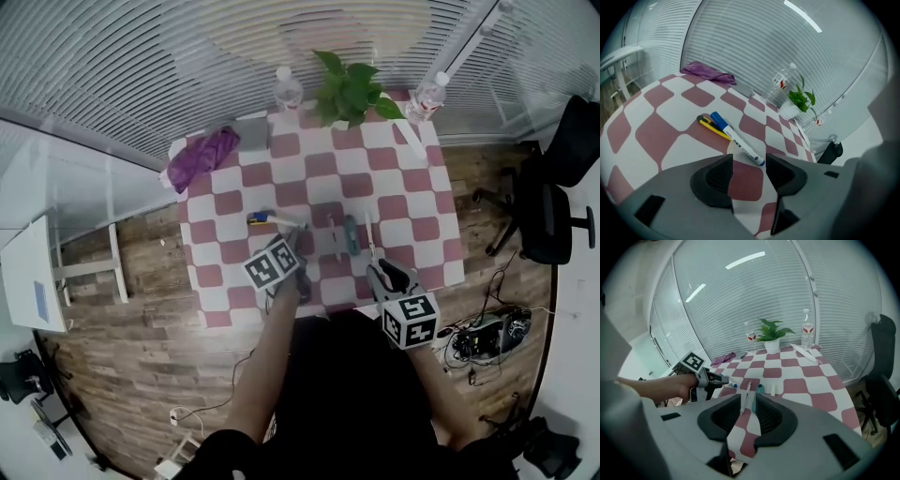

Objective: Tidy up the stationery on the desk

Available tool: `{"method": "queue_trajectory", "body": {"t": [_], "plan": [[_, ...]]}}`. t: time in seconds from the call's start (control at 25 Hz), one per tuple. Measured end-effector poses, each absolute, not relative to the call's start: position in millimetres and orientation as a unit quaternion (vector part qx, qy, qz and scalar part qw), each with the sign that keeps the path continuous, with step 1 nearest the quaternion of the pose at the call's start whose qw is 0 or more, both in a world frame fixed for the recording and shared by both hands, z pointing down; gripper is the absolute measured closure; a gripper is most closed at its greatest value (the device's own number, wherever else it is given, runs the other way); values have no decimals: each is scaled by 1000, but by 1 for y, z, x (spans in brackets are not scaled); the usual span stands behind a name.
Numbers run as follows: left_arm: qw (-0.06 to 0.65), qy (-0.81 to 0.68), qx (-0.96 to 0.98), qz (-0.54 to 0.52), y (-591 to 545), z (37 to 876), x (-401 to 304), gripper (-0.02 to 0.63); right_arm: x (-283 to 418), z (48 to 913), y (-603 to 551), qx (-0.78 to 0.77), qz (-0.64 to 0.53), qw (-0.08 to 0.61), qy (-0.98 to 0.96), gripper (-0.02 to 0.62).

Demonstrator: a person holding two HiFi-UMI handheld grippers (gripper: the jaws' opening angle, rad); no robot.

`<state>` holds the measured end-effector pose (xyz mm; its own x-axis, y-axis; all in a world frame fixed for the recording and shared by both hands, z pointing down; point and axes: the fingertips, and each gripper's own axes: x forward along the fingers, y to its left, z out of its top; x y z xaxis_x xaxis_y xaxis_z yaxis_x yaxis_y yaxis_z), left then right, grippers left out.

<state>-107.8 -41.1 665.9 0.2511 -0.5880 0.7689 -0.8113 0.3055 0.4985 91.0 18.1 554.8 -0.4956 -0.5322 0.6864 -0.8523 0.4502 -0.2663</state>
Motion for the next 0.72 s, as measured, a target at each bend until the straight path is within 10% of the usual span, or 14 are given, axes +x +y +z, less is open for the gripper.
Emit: {"method": "queue_trajectory", "body": {"t": [0.72], "plan": [[536,-685,481,112,-64,690,-120,480,123,574,33,451,342,264,-781,491]]}}
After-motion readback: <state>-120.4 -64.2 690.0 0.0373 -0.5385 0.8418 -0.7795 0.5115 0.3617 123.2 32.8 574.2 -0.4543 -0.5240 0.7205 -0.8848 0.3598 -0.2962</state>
